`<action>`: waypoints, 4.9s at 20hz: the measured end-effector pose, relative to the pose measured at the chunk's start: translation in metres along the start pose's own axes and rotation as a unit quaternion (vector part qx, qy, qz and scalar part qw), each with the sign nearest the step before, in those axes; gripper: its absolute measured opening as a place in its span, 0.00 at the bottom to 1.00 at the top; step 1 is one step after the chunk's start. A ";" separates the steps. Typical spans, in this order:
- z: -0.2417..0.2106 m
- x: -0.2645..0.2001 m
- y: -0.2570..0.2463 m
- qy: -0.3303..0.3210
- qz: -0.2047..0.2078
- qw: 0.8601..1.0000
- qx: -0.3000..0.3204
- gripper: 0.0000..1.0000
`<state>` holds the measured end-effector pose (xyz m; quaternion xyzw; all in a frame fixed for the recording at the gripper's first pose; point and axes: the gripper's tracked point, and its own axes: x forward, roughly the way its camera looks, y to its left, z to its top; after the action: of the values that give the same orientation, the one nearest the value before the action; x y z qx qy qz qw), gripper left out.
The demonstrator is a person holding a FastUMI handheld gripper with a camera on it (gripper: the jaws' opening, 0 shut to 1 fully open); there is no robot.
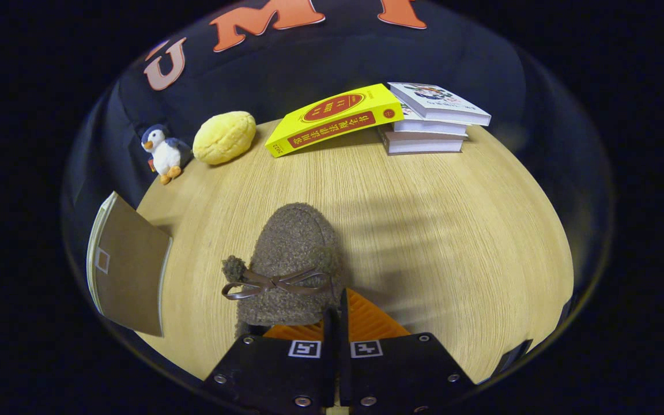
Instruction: Open the storage box then place both shoes into the box .Put the left shoe in first, then the right shoe, with the right side of both shoes facing outward in a uniform manner.
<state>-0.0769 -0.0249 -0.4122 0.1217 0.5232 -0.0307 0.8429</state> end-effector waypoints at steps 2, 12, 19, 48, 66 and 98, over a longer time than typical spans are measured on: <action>0.008 -0.014 0.013 -0.005 -0.003 1.000 0.008 0.04; 0.049 -0.072 0.112 -0.031 0.009 0.999 -0.017 0.04; 0.064 -0.103 0.198 -0.018 0.036 0.999 -0.037 0.04; 0.011 -0.099 0.385 0.040 0.118 0.988 -0.090 0.29; 0.158 -0.207 0.233 -0.227 0.146 0.961 -0.058 0.84; 0.271 -0.373 0.139 -0.561 0.047 0.818 -0.115 1.00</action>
<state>0.0169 0.0169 0.0582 0.0095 -0.0468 0.0065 0.9988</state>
